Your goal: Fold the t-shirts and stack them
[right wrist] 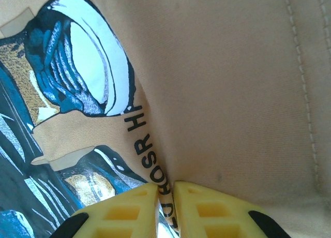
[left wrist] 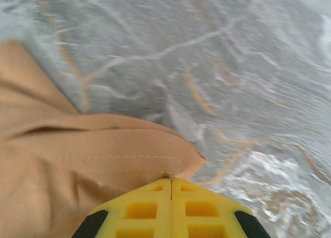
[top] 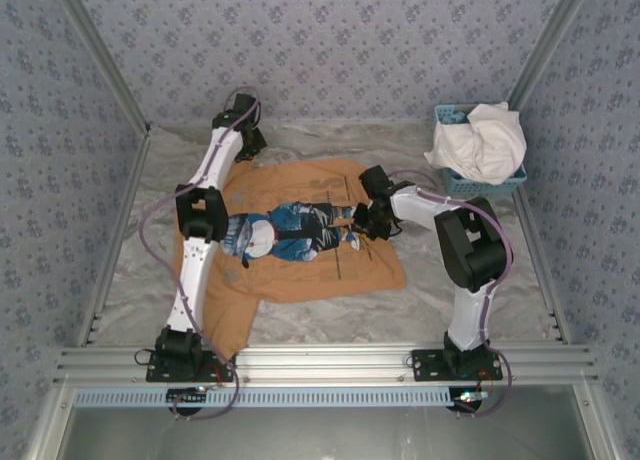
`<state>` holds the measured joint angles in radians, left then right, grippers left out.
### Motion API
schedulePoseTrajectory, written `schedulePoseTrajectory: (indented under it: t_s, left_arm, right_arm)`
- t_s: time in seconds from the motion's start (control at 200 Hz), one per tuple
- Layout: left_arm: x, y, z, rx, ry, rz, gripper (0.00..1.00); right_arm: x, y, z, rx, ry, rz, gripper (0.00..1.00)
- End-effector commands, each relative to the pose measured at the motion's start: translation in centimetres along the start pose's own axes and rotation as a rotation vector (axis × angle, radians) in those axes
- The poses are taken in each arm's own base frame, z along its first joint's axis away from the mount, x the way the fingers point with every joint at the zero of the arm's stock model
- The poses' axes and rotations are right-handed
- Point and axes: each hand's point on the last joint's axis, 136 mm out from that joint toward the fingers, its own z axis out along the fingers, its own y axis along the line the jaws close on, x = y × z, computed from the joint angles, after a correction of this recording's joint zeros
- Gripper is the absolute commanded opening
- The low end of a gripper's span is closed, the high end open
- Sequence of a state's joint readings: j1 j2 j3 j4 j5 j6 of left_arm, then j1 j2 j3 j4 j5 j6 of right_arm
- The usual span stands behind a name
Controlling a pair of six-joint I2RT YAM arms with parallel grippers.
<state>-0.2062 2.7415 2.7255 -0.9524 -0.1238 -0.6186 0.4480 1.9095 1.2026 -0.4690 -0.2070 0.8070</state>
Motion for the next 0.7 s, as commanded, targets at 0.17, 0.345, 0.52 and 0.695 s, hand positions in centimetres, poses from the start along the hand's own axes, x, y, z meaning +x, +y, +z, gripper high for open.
schedulePoseTrajectory:
  t_s: [0.17,0.345,0.52,0.695]
  left_arm:
    - [-4.9,-0.4,-6.3,0.027,-0.139,0.012,0.61]
    - [-3.5,5.4,-11.1,-0.139,-0.041,-0.087,0.59]
    - [1.7,9.8,-11.2,-0.095,0.138,-0.224,0.46]
    - [5.1,12.9,-8.5,-0.016,0.244,-0.403,0.3]
  right_arm:
    - [1.6,-2.0,0.2,0.057,0.043,0.06,0.28]
    - [-0.5,-0.9,-3.7,0.028,-0.085,0.013,0.37]
    - [-3.3,0.9,-5.0,-0.035,-0.158,-0.005,0.37]
    - [-6.5,3.7,-2.9,-0.106,-0.161,-0.035,0.33]
